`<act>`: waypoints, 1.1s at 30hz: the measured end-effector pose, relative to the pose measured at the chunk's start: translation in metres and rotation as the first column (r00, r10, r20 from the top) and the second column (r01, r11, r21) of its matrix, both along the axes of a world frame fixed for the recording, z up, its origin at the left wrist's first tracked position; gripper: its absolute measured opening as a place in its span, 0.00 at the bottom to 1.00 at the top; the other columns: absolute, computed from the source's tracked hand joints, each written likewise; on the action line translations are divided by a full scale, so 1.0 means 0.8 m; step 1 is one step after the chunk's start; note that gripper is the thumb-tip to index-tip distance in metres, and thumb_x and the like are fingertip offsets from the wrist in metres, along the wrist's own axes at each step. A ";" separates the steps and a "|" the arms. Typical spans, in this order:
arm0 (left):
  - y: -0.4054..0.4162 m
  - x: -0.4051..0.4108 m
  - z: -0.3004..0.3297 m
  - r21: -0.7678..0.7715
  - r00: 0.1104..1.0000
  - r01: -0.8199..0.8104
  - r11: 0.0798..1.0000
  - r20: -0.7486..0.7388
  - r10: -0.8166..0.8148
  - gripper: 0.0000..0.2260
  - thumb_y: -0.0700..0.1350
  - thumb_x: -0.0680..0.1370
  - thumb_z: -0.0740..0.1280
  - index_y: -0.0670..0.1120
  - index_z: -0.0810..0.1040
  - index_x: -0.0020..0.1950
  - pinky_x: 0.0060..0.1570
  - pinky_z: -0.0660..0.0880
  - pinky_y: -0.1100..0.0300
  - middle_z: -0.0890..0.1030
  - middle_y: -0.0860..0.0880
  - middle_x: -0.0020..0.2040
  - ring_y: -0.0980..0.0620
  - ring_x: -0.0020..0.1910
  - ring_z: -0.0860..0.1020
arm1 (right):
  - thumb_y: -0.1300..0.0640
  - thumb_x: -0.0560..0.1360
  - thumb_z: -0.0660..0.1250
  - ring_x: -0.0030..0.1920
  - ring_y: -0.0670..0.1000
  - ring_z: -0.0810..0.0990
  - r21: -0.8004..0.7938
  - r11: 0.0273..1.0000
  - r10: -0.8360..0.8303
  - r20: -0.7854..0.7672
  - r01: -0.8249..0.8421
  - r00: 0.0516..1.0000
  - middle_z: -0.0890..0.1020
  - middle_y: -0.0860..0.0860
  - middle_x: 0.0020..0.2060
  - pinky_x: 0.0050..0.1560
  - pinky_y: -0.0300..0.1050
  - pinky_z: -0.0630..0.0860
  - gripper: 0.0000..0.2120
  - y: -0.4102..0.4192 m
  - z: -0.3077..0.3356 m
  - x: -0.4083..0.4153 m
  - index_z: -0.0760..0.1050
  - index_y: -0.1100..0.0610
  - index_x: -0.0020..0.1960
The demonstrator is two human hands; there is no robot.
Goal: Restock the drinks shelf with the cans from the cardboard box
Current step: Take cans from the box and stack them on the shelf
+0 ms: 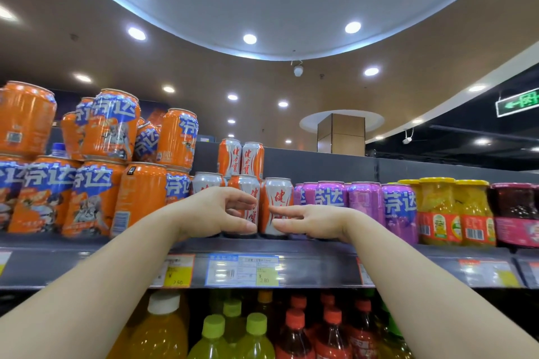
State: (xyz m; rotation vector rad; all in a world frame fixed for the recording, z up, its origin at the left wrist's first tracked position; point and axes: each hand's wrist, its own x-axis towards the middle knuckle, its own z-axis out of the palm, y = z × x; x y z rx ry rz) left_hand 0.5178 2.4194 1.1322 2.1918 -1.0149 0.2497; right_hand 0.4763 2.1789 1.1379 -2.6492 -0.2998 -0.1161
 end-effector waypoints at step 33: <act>-0.757 -0.391 -0.240 0.083 0.822 0.568 0.819 -0.015 -0.569 0.24 0.57 0.74 0.71 0.54 0.74 0.69 0.62 0.68 0.65 0.76 0.56 0.67 0.58 0.66 0.73 | 0.38 0.76 0.64 0.66 0.49 0.71 -0.062 0.673 -0.718 0.185 0.737 0.672 0.73 0.47 0.67 0.67 0.46 0.68 0.26 -0.623 -0.260 -0.580 0.67 0.41 0.73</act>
